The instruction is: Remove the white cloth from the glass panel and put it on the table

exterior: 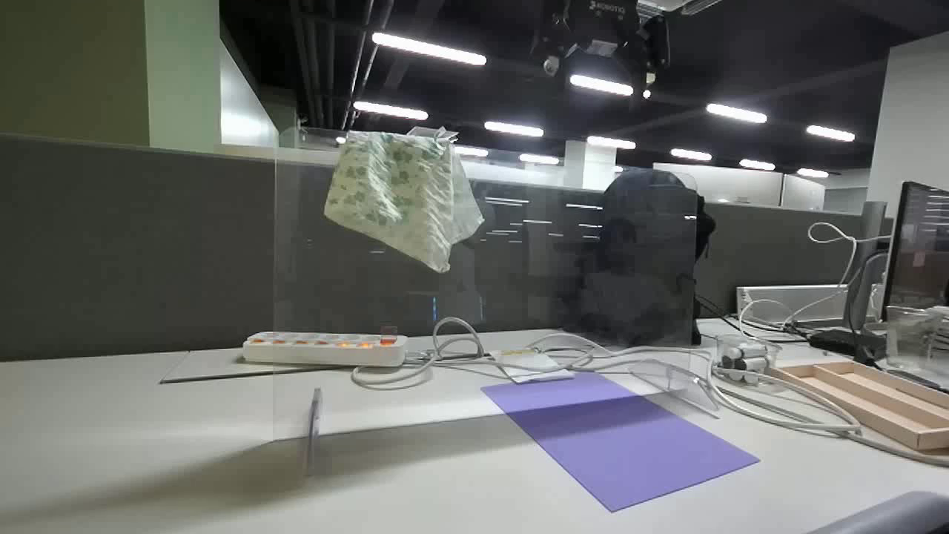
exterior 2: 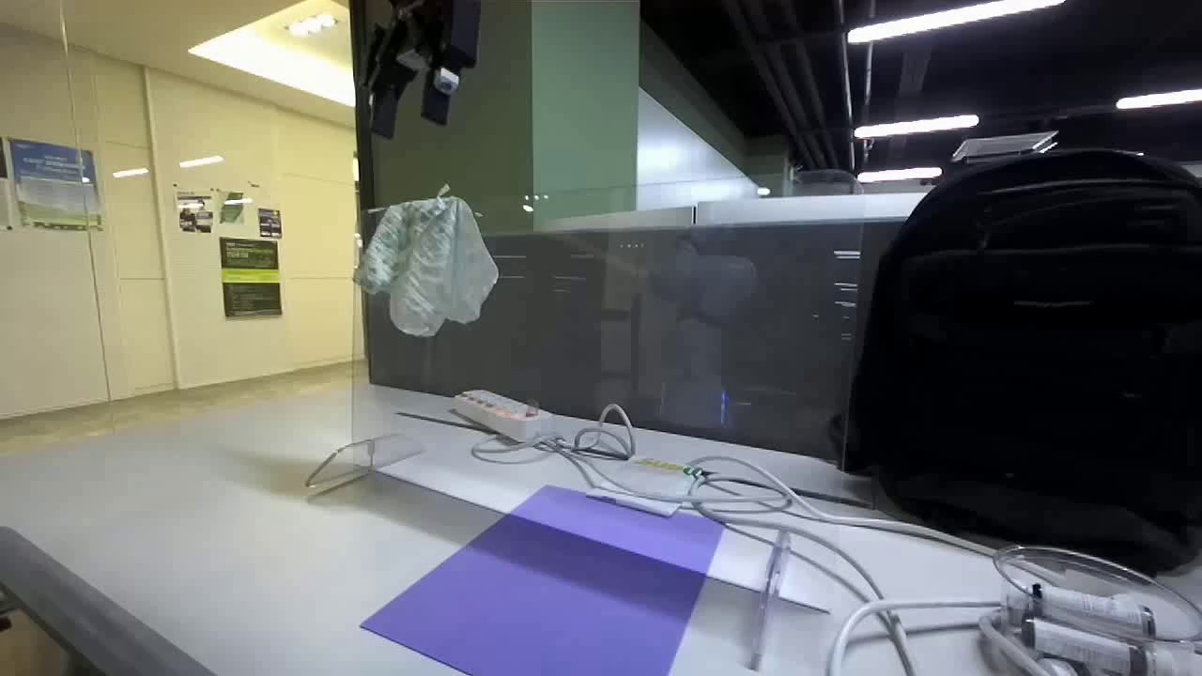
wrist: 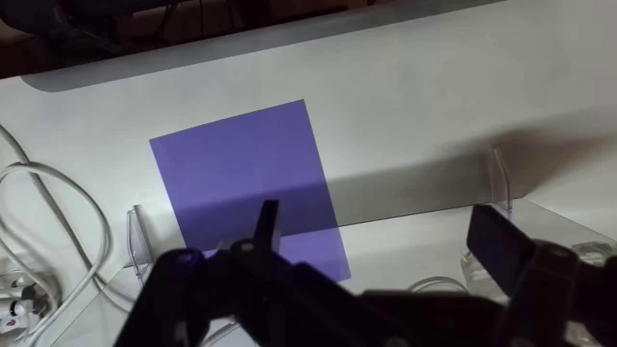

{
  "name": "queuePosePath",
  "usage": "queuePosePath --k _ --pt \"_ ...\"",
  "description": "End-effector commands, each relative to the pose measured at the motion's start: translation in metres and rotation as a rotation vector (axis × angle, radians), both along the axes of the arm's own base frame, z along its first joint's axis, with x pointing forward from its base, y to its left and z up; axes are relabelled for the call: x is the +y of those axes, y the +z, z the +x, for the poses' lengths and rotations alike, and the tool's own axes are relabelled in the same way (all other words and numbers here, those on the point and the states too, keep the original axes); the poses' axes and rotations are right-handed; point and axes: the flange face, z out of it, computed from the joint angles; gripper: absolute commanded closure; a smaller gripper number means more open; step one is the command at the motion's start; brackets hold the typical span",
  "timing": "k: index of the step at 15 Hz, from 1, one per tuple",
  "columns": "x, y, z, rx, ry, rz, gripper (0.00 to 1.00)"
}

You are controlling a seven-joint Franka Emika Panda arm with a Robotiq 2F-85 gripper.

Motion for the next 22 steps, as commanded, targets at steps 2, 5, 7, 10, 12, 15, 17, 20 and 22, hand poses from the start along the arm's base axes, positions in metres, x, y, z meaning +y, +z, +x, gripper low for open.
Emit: queuePosePath --k 2,5,7,10,12,15,17,20,22 --pt "0.0 0.001 0.001 -0.002 0.0 0.0 0.0" --pt "0.0 0.001 0.001 -0.003 0.0 0.0 0.0" --pt "0.0 0.001 0.001 -0.003 0.0 0.0 0.0" --pt "0.0 0.001 0.001 -0.004 0.0 0.0 0.0" --pt "0.01 -0.002 0.005 -0.026 -0.003 0.004 0.0" --pt "0.034 -0.006 0.017 -0.117 0.013 -0.006 0.0" --pt "0.06 -0.008 0.026 -0.198 0.034 -0.009 0.0" --pt "0.099 -0.013 0.039 -0.345 0.062 -0.004 0.0" --pt "0.118 -0.02 0.046 -0.428 0.072 -0.003 0.0"
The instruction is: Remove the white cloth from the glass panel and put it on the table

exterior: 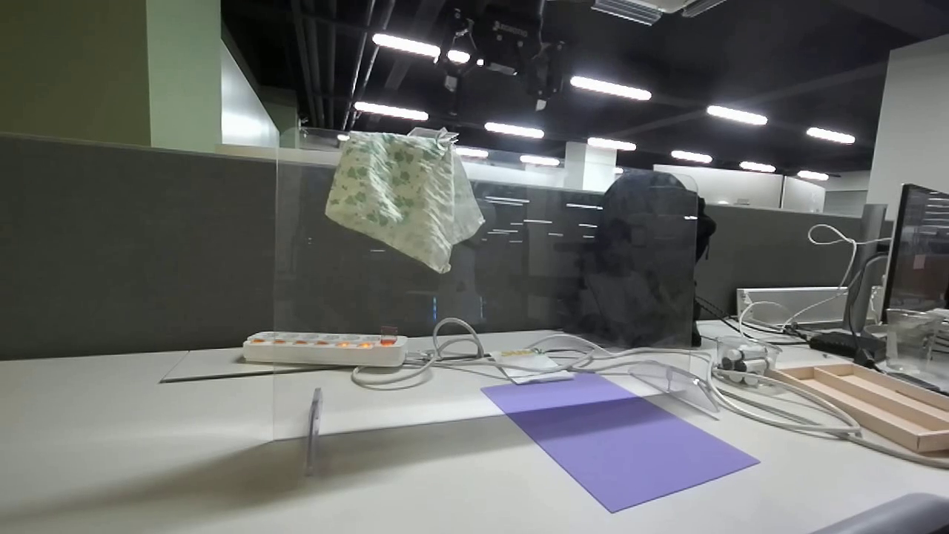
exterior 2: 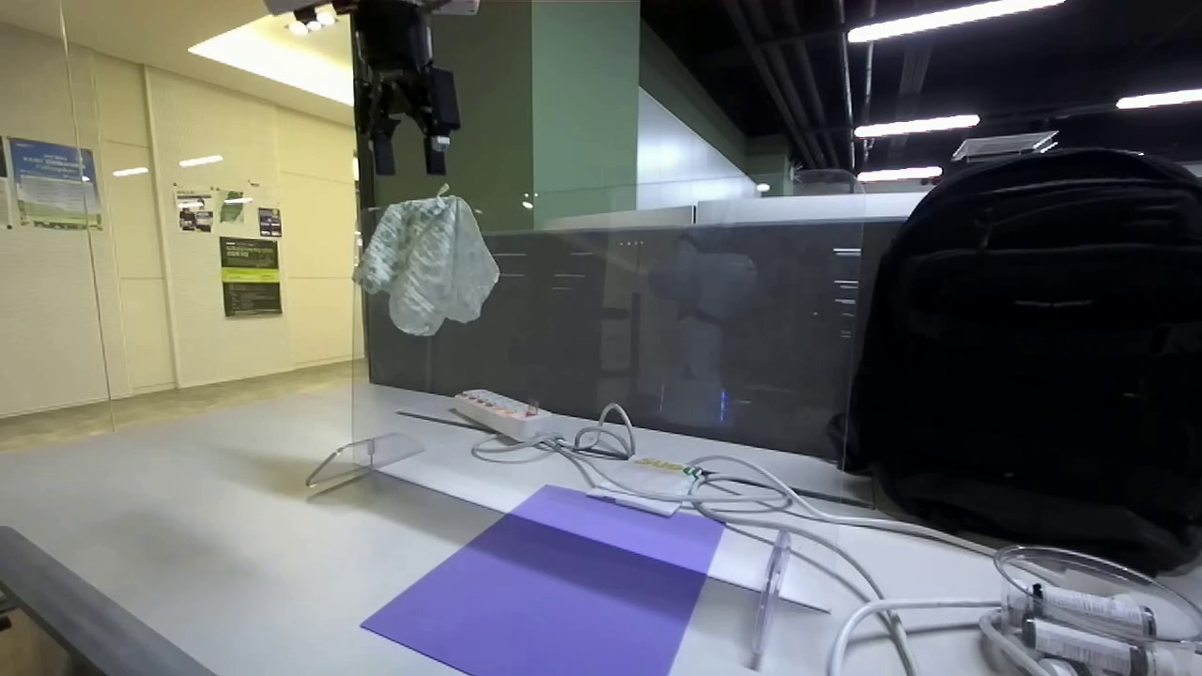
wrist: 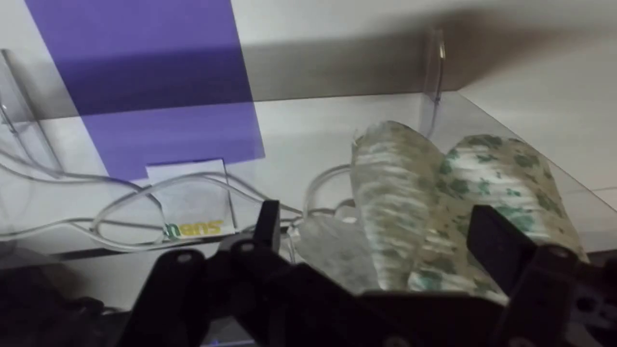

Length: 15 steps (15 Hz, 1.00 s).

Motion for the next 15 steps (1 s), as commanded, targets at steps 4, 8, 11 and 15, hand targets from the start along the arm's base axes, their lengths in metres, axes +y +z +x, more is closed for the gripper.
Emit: queuePosePath --k 4,8,11,15 --pt "0.03 -0.014 0.009 -0.079 0.014 0.02 0.0" --pt "0.027 -0.024 0.012 -0.094 0.006 0.0 0.0" --pt "0.029 -0.035 0.016 -0.153 0.021 -0.025 0.0" --pt "0.034 -0.049 0.023 -0.219 0.055 -0.049 0.0"
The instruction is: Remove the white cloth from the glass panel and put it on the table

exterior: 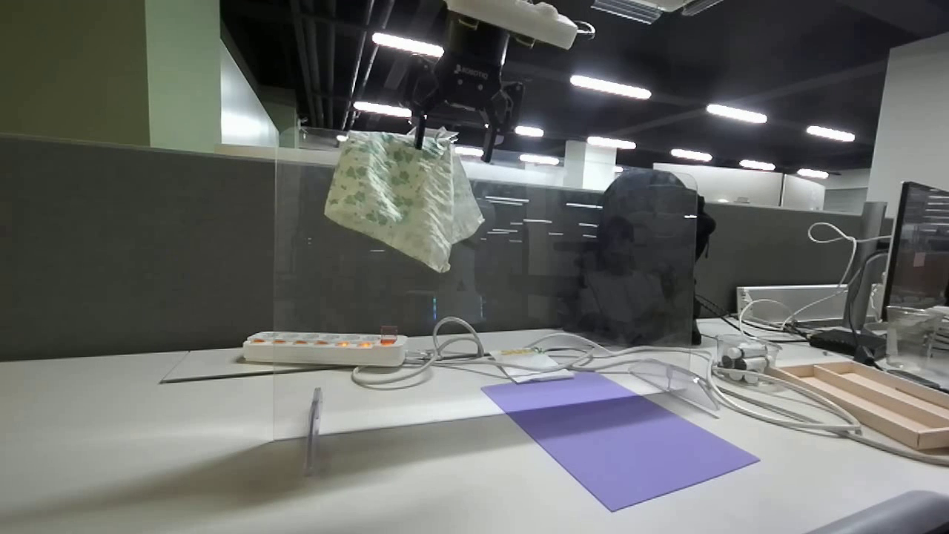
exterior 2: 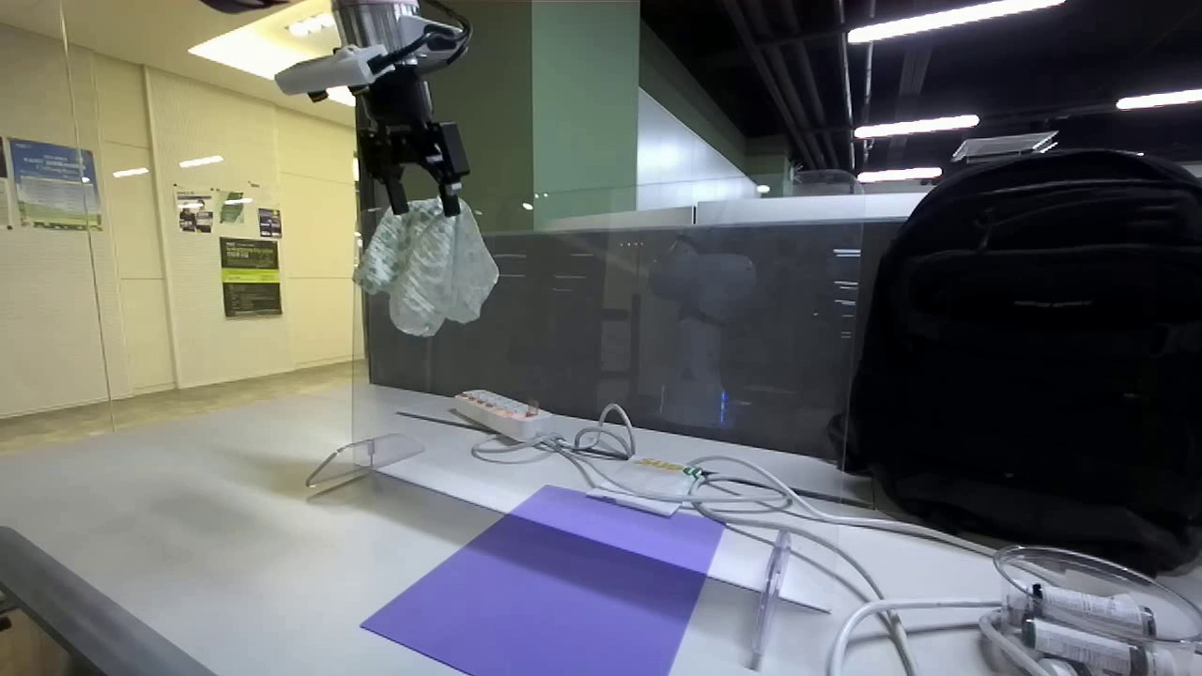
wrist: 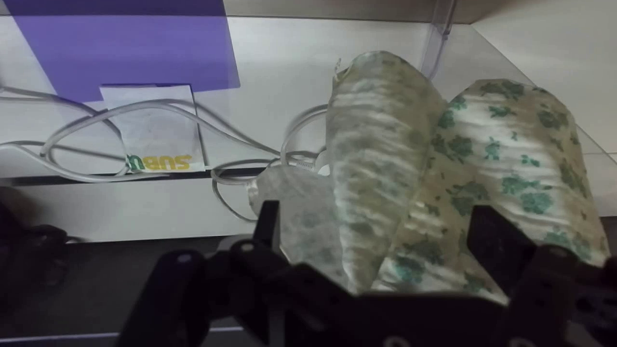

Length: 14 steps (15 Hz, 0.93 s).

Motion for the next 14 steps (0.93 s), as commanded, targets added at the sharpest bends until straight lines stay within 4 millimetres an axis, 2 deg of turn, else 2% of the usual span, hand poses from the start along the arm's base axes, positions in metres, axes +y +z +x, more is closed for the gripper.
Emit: queuePosePath --k 1,2,3,11,14 --pt "0.006 -0.008 0.003 -0.049 0.003 -0.005 0.0" --pt "0.008 -0.009 0.003 -0.06 0.009 0.006 0.25" --pt "0.01 -0.01 0.003 -0.069 0.02 0.013 0.25" --pt "0.033 -0.012 -0.003 -0.113 0.106 0.083 0.83" --pt "0.035 -0.013 -0.005 -0.097 0.128 0.107 0.99"
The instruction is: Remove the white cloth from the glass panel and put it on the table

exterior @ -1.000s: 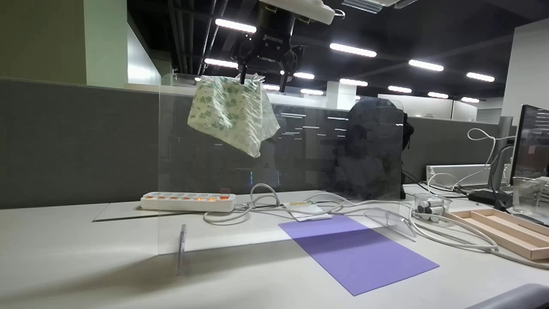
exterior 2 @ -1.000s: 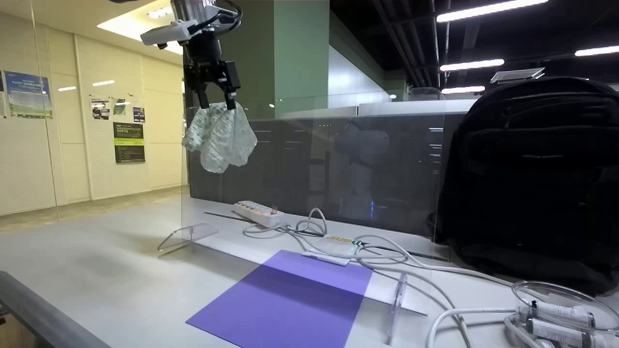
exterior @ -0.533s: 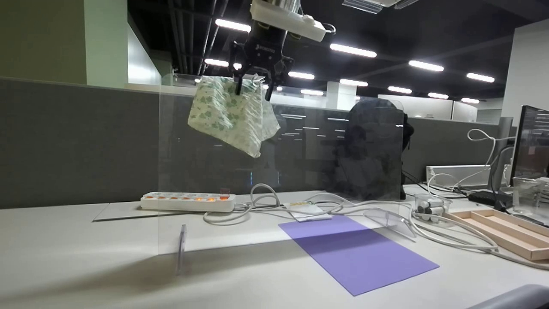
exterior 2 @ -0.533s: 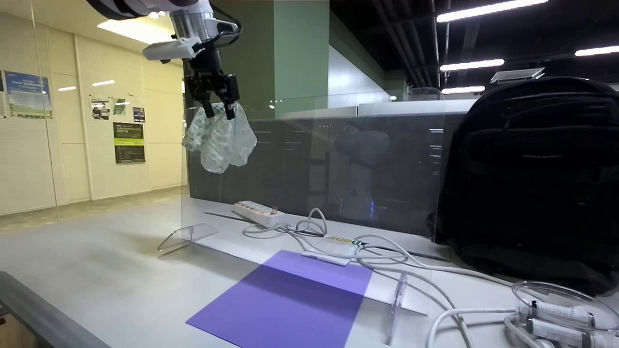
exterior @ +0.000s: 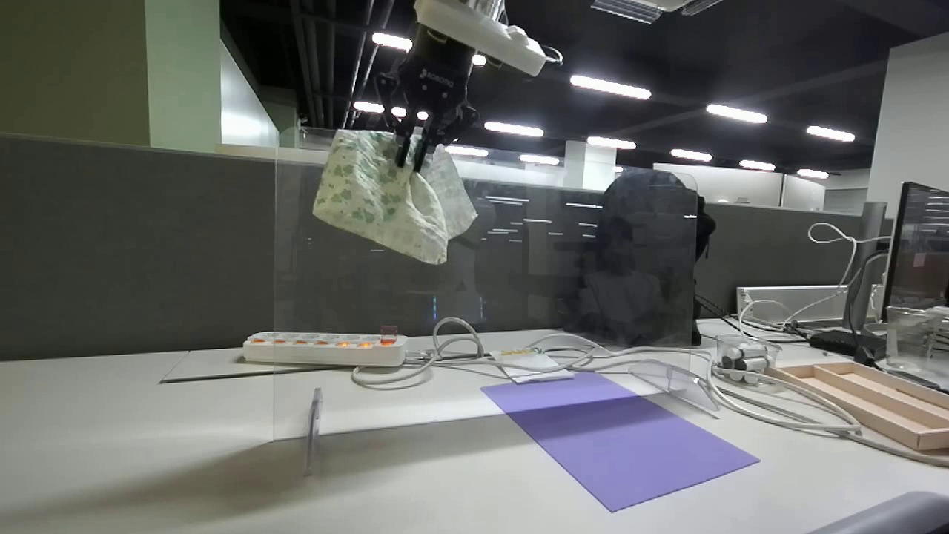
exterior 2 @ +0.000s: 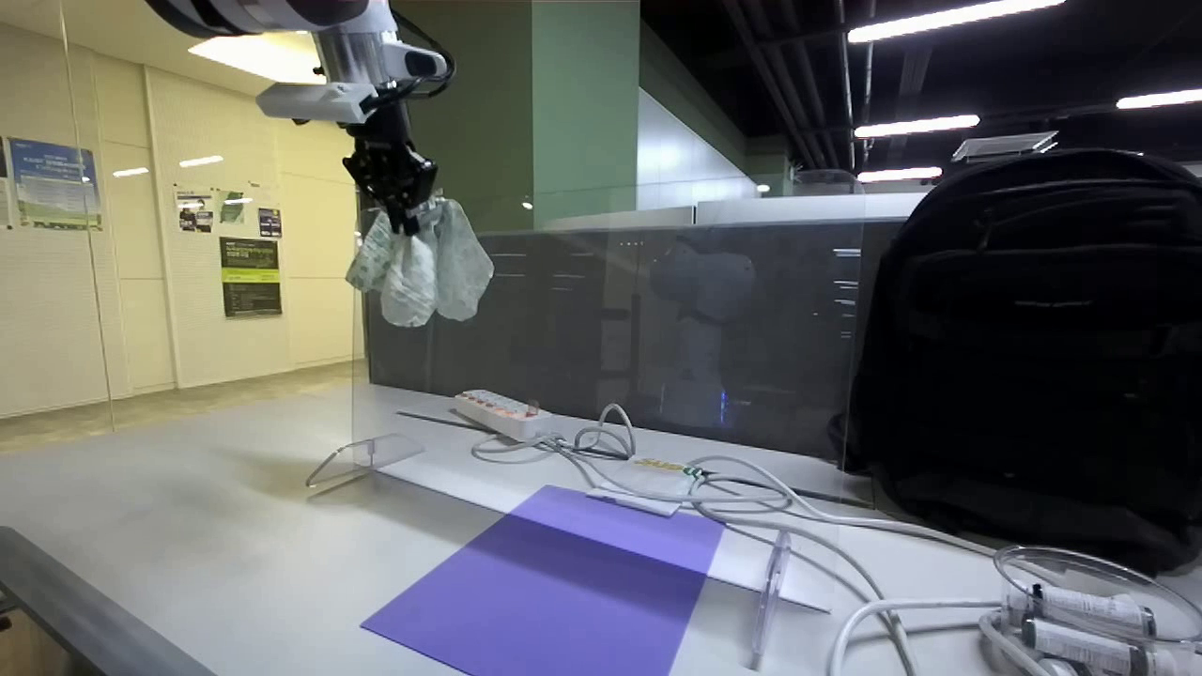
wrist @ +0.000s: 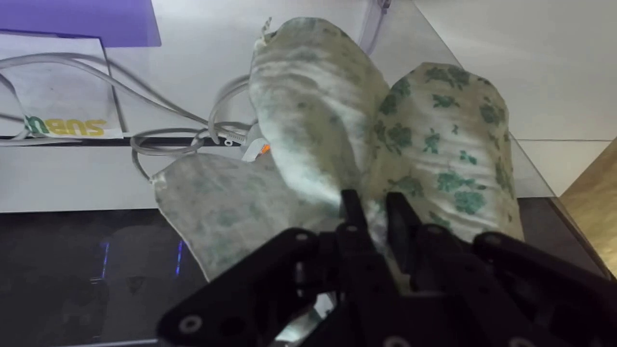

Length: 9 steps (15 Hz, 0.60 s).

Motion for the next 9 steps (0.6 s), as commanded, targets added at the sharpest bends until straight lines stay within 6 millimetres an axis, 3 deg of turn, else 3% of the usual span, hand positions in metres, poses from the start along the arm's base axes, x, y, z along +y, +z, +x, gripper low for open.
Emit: queuePosePath --k 1,4,9 --pt "0.003 -0.001 -0.005 0.029 0.031 0.035 1.0" --pt "0.007 -0.014 -0.016 0.163 0.073 0.028 1.0" --pt "-0.034 -0.044 -0.041 0.381 -0.083 -0.097 1.0"
